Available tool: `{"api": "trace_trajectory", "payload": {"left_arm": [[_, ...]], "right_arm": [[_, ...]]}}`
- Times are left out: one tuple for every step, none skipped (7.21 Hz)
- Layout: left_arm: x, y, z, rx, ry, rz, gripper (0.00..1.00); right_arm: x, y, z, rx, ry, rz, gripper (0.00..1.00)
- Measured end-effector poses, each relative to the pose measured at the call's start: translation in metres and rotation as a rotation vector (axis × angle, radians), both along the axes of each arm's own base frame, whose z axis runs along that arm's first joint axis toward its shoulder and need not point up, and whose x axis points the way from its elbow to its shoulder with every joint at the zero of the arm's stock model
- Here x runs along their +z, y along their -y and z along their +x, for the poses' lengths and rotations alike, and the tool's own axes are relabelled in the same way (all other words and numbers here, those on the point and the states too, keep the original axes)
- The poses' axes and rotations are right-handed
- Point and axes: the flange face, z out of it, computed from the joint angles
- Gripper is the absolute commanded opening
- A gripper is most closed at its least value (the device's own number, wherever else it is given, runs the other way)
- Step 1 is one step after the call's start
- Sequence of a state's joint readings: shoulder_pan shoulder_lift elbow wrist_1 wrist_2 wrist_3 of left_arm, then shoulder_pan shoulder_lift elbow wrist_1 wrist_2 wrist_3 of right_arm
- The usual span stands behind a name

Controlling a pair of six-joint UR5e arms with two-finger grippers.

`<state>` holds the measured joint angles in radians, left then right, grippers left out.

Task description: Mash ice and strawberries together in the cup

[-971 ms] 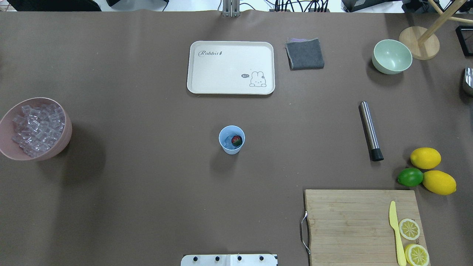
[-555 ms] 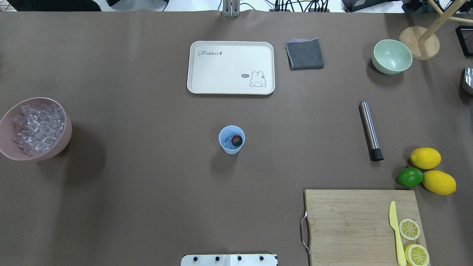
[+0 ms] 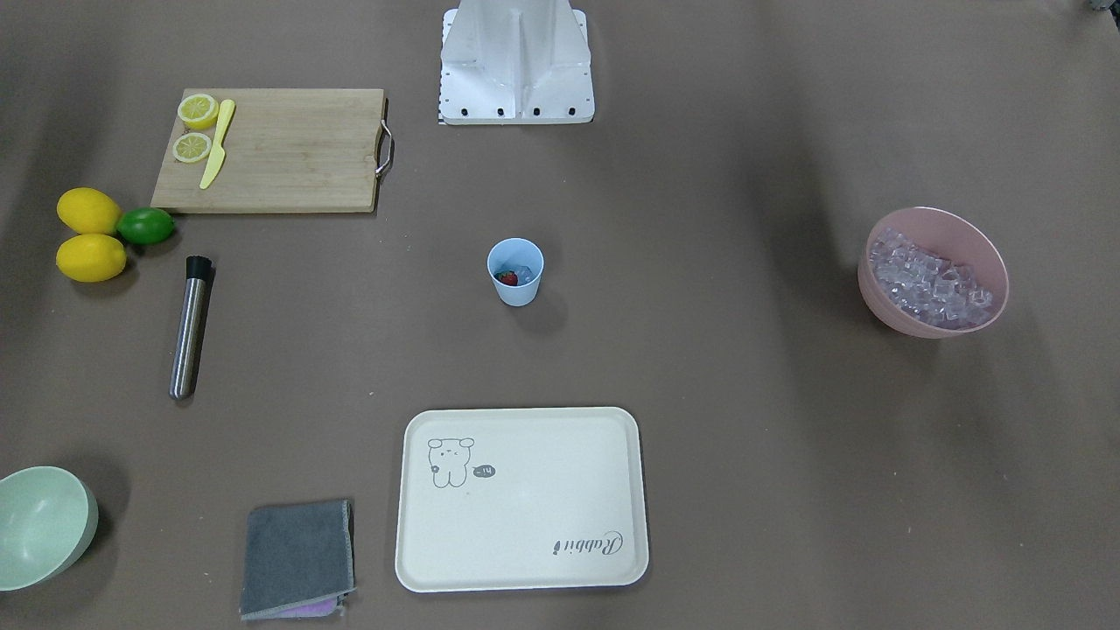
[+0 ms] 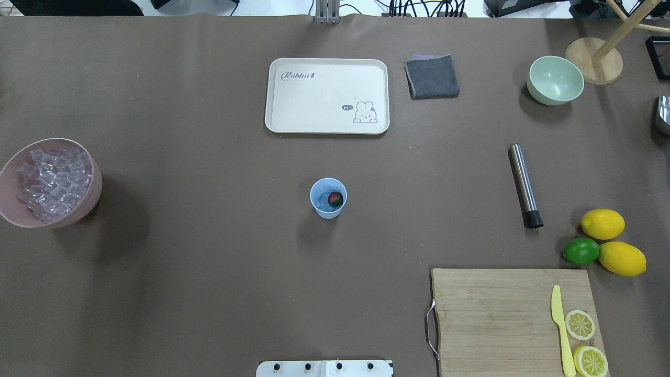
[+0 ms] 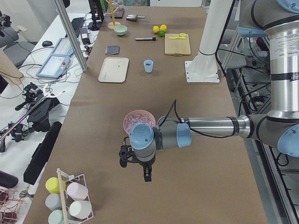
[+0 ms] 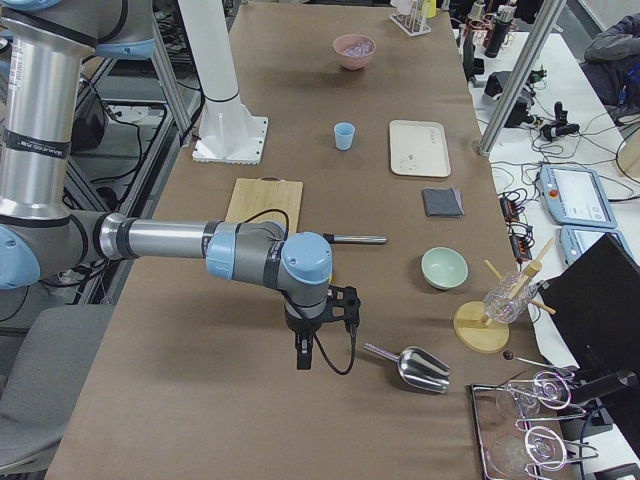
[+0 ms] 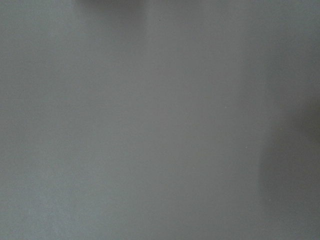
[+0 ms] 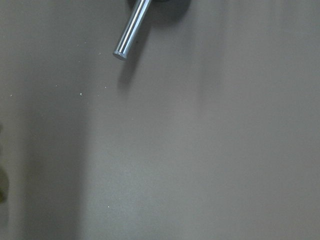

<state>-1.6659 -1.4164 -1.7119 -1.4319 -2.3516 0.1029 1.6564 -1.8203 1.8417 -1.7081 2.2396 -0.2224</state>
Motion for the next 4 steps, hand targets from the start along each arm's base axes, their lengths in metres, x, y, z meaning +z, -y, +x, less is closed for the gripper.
{"api": "trace_trajectory", "payload": {"left_arm": [[-0.0011, 0.0009, 0.0, -0.002, 0.0, 0.005, 0.99], [-0.002, 0.0014, 0.0, -0.004, 0.0, 0.008, 0.99], [-0.0037, 0.002, 0.0001, -0.007, -0.002, 0.009, 0.99], [-0.0054, 0.0022, 0.0002, -0.011, -0.004, 0.009, 0.99]], "right_arm": [[-0.0018, -0.0001, -0.0004, -0.001, 0.005, 0.008, 1.0], [-0.004, 0.0011, -0.0001, 0.0, 0.003, 0.014, 1.0], [-0.0063, 0.0024, 0.0004, 0.005, 0.003, 0.016, 1.0], [-0.011, 0.0057, 0.0007, 0.02, 0.006, 0.011, 1.0]]}}
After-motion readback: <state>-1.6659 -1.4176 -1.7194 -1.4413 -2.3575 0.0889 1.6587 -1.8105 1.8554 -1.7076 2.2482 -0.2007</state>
